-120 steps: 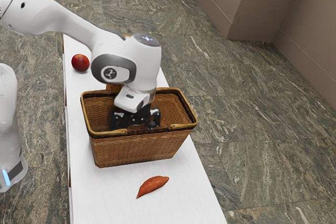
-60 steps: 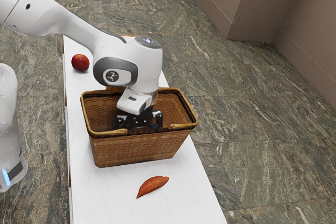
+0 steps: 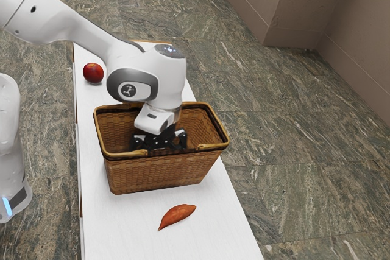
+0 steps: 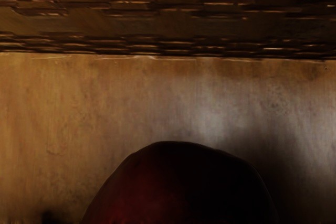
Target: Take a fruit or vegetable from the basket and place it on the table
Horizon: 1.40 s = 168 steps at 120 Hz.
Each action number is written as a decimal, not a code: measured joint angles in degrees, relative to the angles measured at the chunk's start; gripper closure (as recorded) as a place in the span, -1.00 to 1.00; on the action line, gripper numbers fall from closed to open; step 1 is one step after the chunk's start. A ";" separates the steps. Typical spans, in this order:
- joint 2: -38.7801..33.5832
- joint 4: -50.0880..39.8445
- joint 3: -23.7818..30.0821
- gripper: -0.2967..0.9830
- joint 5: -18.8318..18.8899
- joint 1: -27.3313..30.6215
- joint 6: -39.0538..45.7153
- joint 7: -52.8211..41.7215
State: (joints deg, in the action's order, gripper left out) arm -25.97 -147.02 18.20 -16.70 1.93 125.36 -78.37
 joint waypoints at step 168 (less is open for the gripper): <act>-0.99 -4.07 -3.20 0.12 -3.30 -2.35 5.69 -4.25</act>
State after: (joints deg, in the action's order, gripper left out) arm -26.96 -151.09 15.00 -20.00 -0.42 131.06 -82.62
